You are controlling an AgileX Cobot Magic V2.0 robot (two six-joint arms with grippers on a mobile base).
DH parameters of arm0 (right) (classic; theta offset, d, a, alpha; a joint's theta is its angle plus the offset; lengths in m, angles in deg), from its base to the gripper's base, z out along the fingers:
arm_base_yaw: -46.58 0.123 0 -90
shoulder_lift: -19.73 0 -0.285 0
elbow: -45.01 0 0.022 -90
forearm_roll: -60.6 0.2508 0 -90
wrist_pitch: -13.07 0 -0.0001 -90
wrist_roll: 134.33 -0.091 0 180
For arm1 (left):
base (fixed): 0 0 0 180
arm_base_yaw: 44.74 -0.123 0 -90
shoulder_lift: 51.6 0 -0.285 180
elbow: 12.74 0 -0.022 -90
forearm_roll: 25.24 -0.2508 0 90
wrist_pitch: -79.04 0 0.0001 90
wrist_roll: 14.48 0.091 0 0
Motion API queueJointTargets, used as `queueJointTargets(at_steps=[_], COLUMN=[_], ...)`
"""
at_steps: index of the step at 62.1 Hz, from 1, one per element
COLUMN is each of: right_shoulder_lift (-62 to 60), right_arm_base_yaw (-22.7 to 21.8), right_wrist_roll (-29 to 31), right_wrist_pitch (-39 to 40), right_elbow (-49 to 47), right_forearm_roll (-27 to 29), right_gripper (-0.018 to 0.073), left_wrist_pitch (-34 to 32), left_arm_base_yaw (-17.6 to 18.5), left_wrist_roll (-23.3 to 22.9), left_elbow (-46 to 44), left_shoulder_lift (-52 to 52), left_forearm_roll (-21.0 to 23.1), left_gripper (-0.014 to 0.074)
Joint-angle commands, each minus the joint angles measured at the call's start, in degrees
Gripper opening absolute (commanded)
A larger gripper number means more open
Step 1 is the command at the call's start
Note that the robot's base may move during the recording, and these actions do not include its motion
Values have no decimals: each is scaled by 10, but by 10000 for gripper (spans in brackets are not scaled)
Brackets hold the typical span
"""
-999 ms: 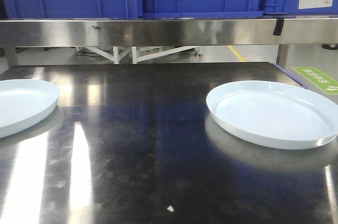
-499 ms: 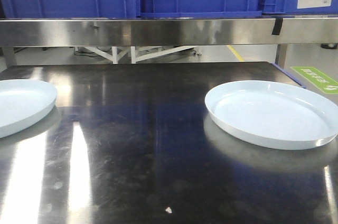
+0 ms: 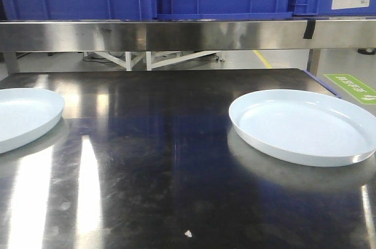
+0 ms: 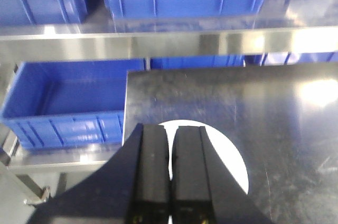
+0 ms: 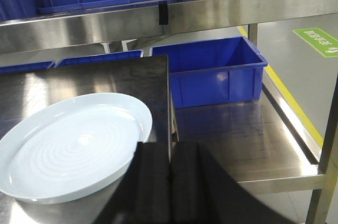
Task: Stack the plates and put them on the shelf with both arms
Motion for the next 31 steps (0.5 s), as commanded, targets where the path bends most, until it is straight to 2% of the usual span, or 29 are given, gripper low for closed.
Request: queueJointTargets(at_steps=[1,5,31], right_shoulder_lift=[-11,-11,-11], right_arm_base_yaw=[-3,-3,-3], right_wrist_roll=[3,3,3], right_wrist_pitch=[49,49,49], right_elbow=[-9,-9,-9], right_forearm_roll=[-4,-4,-4], right_gripper=[56,56,56], left_wrist_pitch=[-71,-97,-113], left_arm_base_yaw=[4,4,4], left_wrist_roll=[-2,-2,-2], left_elbow=[-22,-22,-23], left_shoulder_lift=[-14,-28,-43], left_forearm_roll=[4,4,5], left_gripper=[92,92,92])
